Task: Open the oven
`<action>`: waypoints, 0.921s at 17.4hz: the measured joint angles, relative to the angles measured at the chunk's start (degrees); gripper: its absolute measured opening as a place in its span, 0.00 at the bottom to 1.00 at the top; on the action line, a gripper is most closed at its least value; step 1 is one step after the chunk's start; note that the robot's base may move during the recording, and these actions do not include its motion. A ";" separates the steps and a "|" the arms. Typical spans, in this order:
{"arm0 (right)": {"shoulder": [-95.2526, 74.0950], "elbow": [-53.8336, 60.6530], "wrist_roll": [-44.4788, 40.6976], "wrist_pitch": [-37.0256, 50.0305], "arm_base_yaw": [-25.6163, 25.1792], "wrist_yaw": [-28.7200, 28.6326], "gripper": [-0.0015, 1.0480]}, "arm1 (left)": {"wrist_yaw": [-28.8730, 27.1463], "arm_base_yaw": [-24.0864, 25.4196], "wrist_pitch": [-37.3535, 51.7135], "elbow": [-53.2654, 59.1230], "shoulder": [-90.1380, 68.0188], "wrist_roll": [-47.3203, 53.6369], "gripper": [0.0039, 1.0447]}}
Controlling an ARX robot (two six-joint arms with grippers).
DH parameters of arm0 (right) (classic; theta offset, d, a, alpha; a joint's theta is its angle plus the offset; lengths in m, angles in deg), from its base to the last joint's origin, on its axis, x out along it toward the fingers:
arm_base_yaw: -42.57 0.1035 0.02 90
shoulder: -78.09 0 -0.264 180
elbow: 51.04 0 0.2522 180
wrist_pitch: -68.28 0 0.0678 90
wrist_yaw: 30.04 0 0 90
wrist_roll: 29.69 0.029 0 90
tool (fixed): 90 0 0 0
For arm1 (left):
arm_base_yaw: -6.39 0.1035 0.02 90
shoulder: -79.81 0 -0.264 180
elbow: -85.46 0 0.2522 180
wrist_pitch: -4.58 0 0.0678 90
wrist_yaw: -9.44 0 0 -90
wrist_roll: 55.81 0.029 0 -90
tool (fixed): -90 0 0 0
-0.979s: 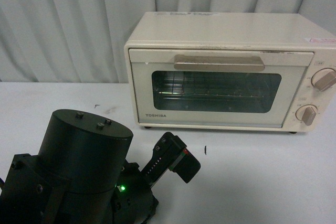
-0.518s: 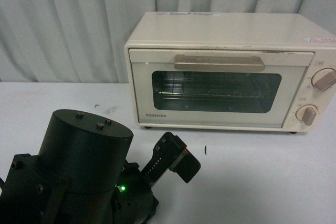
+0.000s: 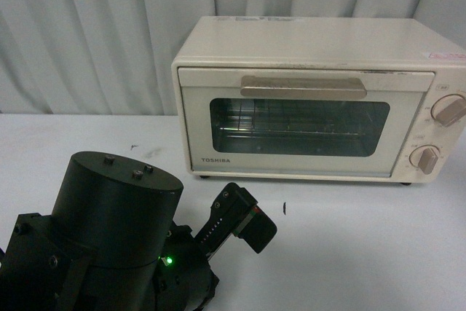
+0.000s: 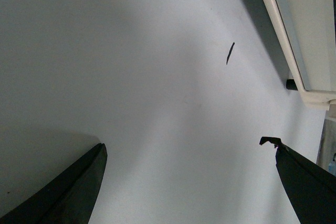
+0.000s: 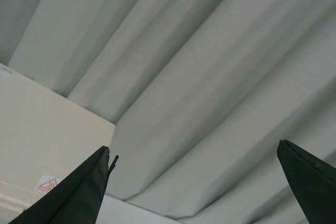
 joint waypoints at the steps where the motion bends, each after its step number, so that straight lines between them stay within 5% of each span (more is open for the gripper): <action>1: -5.29 -5.07 -3.04 -1.51 0.68 -0.87 0.94 | -0.02 0.00 0.00 0.00 0.00 0.00 0.94; 4: -14.99 -15.17 -13.16 -2.97 2.67 -2.60 0.89 | -0.02 0.00 0.00 0.00 0.02 0.00 0.94; 13: -25.53 -16.90 -41.72 -6.82 8.20 -9.01 0.06 | 0.00 0.00 0.00 0.00 0.02 0.00 0.94; 16: -28.81 -16.90 -43.54 -8.63 10.10 -9.46 0.02 | 0.00 0.00 0.02 0.00 0.02 0.00 0.94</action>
